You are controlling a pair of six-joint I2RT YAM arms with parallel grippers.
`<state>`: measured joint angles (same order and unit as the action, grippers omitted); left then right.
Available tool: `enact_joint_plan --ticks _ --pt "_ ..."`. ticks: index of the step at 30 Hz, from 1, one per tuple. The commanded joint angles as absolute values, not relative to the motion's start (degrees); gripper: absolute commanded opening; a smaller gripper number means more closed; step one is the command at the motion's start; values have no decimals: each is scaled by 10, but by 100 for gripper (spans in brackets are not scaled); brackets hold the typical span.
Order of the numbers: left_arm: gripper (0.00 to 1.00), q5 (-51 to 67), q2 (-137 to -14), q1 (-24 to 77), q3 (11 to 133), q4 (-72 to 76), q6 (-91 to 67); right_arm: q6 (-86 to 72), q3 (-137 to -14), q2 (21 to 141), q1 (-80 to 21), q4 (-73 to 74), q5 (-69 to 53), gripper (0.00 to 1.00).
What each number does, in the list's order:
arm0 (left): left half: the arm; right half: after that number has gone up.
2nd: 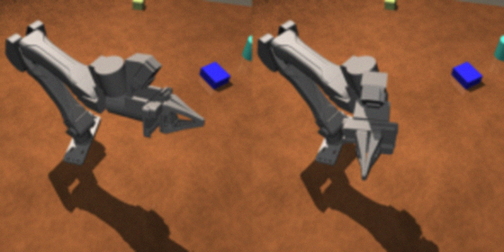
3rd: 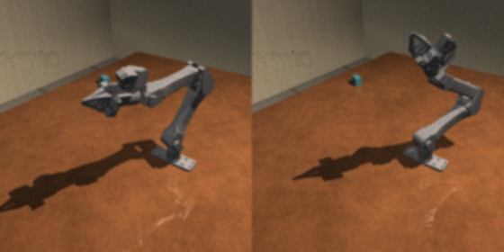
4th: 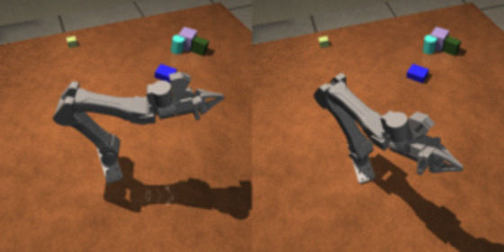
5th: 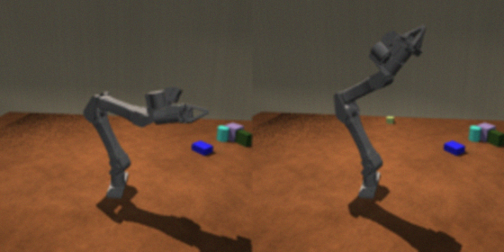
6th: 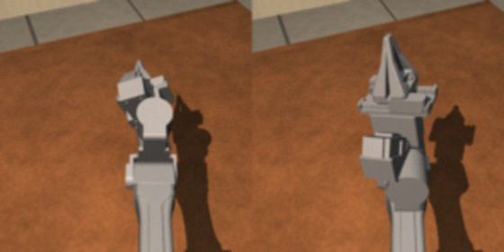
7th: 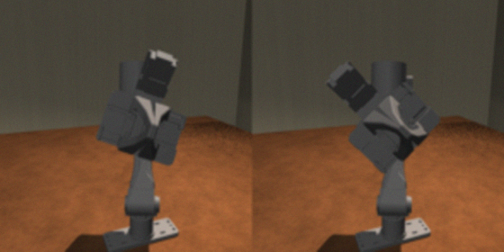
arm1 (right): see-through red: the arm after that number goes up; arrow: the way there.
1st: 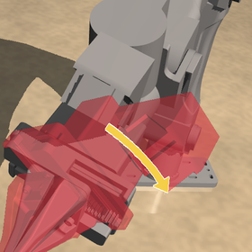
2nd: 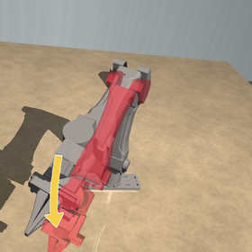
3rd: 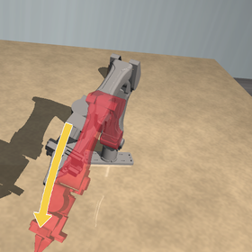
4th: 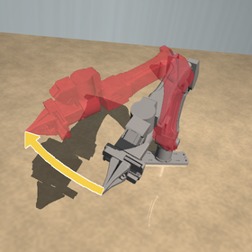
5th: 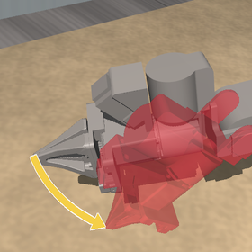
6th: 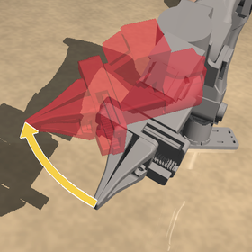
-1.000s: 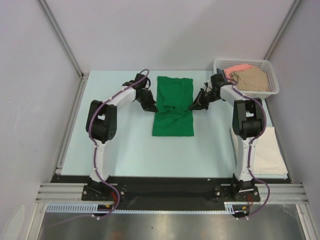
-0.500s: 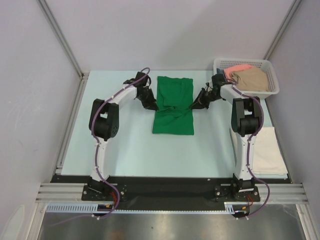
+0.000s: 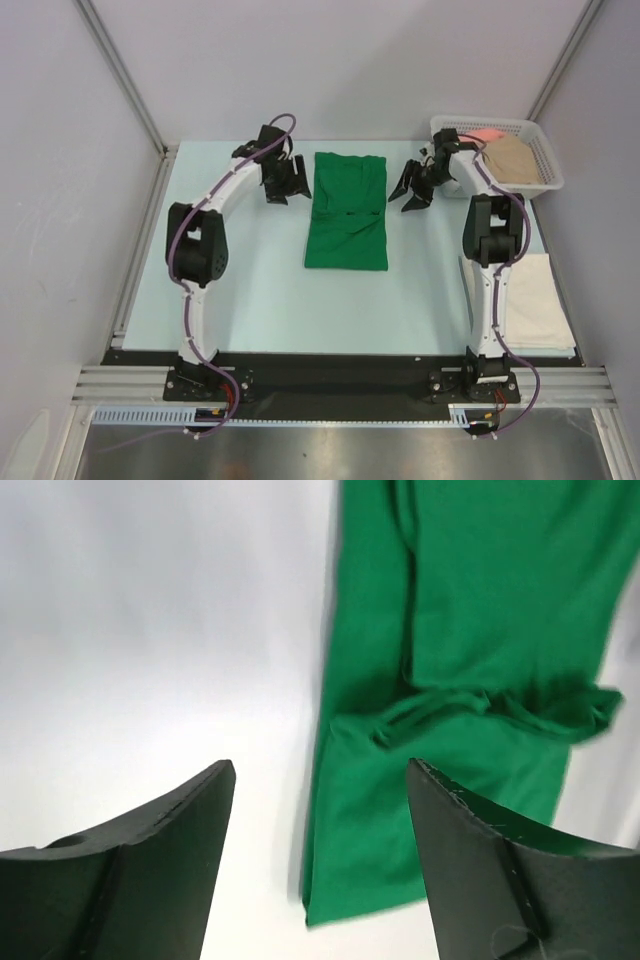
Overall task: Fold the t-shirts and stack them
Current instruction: Fold the tshirt
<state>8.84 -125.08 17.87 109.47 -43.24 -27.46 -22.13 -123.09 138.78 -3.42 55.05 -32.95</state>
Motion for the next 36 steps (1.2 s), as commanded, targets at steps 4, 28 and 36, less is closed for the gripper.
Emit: enact_joint_plan --ticks 4,28,36 --pt "66 214 -1114 218 939 -305 -242 -239 -996 1190 -63 421 -355 59" --pt "60 44 -1148 265 966 -343 -189 -162 -1236 1374 -8 499 -228 57" --pt "70 44 -1157 265 966 -344 -159 -163 -1346 1413 -15 544 -286 61"
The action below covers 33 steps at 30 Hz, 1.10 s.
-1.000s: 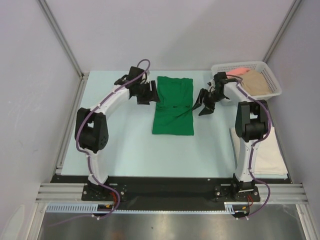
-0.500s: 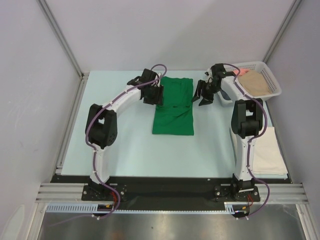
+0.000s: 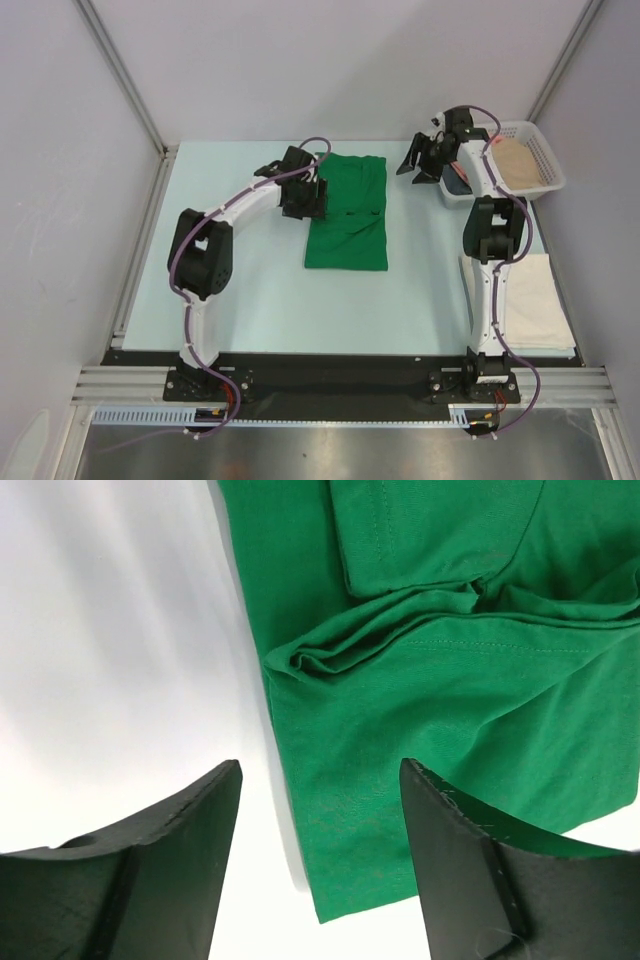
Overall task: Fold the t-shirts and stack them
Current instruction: Fold the tshirt
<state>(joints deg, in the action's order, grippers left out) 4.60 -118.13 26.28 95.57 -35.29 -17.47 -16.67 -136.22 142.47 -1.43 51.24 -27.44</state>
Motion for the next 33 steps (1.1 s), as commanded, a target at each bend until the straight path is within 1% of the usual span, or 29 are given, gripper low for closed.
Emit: enact_joint_plan --ticks 1,4,7,9,10,12,13,16,17,19,23,24,26,28,30,33 --pt "71 43 -1161 265 970 -345 -155 -165 -1325 1397 -23 528 -285 68" --pt "72 26 -1181 265 994 -357 -142 -166 -1253 1337 -36 512 -282 75" --pt "71 33 -1209 264 1020 -365 -123 -140 -1216 1296 -60 536 -258 75" --pt "67 38 -1229 264 1035 -370 -119 -134 -1185 1274 -72 534 -242 74" --pt "66 34 -1234 264 1039 -370 -119 -134 -1148 1254 -75 522 -243 72" --pt "63 32 -1246 264 1049 -367 -119 -135 -1126 1244 -81 518 -245 66" --pt "61 28 -1251 264 1056 -367 -119 -135 -1122 1245 -83 523 -249 55" --pt "51 4 -1264 263 1085 -391 -128 -144 -1107 1241 -92 534 -265 38" --pt "45 -3 -1262 264 1091 -403 -133 -146 -1087 1234 -97 531 -258 38" --pt "43 -16 -1245 264 1085 -406 -149 -150 -1064 1220 -108 513 -255 38" --pt "42 -19 -1175 268 999 -348 -182 -166 -1032 1207 -128 490 -269 38" --pt "43 -5 -1168 269 971 -332 -192 -170 -1026 1211 -133 484 -273 36" --pt "42 16 -1163 272 962 -331 -199 -178 -1025 1222 -146 476 -269 32" --pt "41 20 -1167 277 966 -342 -201 -185 -1027 1229 -150 455 -268 24" --pt "38 21 -1166 279 963 -350 -208 -204 -1034 1246 -151 445 -271 22" --pt "38 47 -1154 278 936 -327 -213 -218 -1063 1274 -150 433 -265 19"
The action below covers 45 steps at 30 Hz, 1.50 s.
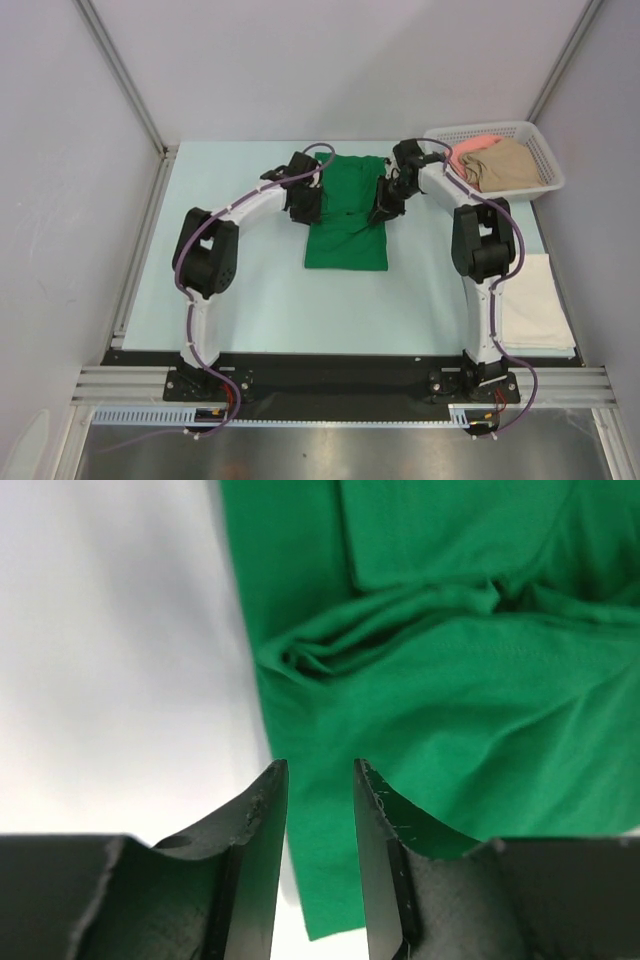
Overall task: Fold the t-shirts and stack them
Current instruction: Fold the tshirt
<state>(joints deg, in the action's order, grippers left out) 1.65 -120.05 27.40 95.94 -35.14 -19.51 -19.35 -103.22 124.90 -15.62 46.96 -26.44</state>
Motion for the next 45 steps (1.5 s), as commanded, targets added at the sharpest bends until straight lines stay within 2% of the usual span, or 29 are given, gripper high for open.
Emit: enact_joint_plan --ticks 1,8,22,23,28,30,32,36,45 --pt "38 77 -1156 279 933 -319 -212 -221 -1080 1281 -149 433 -267 19" --pt "40 132 -1203 277 961 -305 -207 -235 -1145 1339 -149 445 -269 18" --pt "41 105 -1361 244 1119 -330 -177 -229 -1352 1440 -118 513 -252 19" --pt "41 105 -1366 243 1127 -330 -171 -223 -1352 1434 -118 519 -253 20" --pt "48 122 -1348 244 1166 -344 -158 -171 -1283 1352 -113 537 -240 45" --pt "53 134 -1319 246 1156 -340 -163 -164 -1218 1331 -103 513 -238 48" --pt "60 139 -1275 249 1140 -332 -165 -153 -1189 1314 -98 496 -263 48" --pt "64 129 -1230 243 1105 -333 -166 -135 -1177 1325 -98 484 -296 38" --pt "54 138 -1258 225 1085 -356 -149 -122 -1191 1351 -104 468 -306 40"
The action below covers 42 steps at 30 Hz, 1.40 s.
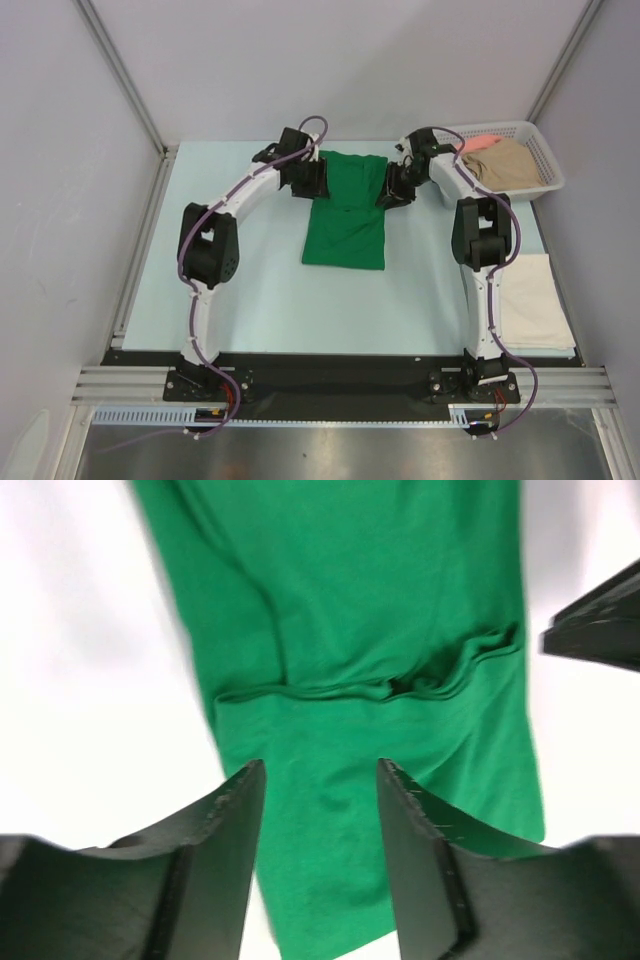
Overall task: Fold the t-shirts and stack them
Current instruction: Fold the tshirt
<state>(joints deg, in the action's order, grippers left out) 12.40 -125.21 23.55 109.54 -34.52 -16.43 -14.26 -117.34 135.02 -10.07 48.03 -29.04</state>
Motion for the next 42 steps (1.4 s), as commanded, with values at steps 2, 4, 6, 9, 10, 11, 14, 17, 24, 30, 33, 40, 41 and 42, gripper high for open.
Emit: enact_joint_plan --ticks 2,4,6,9,10,11,14,17,24,30,33,40,41,42 --pt "52 156 -1263 225 1085 -353 -159 -120 -1199 1356 -104 471 -305 40" --pt "52 163 -1266 225 1079 -343 -168 -115 -1202 1364 -104 480 -310 39" --pt "52 166 -1268 225 1077 -337 -178 -109 -1200 1365 -104 484 -310 40" --pt "52 174 -1273 225 1078 -332 -185 -102 -1196 1368 -104 483 -314 43" --pt "52 176 -1275 225 1078 -333 -185 -101 -1197 1372 -104 482 -316 43" --pt "52 177 -1277 225 1080 -334 -186 -103 -1201 1375 -104 479 -317 44" --pt "51 176 -1281 225 1080 -336 -187 -109 -1210 1385 -104 476 -322 44" --pt "51 175 -1285 225 1078 -334 -189 -114 -1216 1394 -105 475 -330 43" --pt "51 171 -1301 225 1078 -336 -189 -123 -1231 1411 -106 473 -341 35" --pt "50 165 -1303 224 1076 -330 -190 -149 -1213 1381 -98 475 -308 9" --pt "50 163 -1303 224 1074 -326 -190 -171 -1190 1361 -91 475 -301 0" --pt "50 152 -1303 224 1077 -327 -186 -185 -1169 1345 -86 467 -260 0" --pt "50 147 -1301 224 1077 -328 -185 -186 -1173 1352 -85 463 -262 0" --pt "50 145 -1301 224 1078 -330 -184 -186 -1186 1356 -85 462 -262 0"
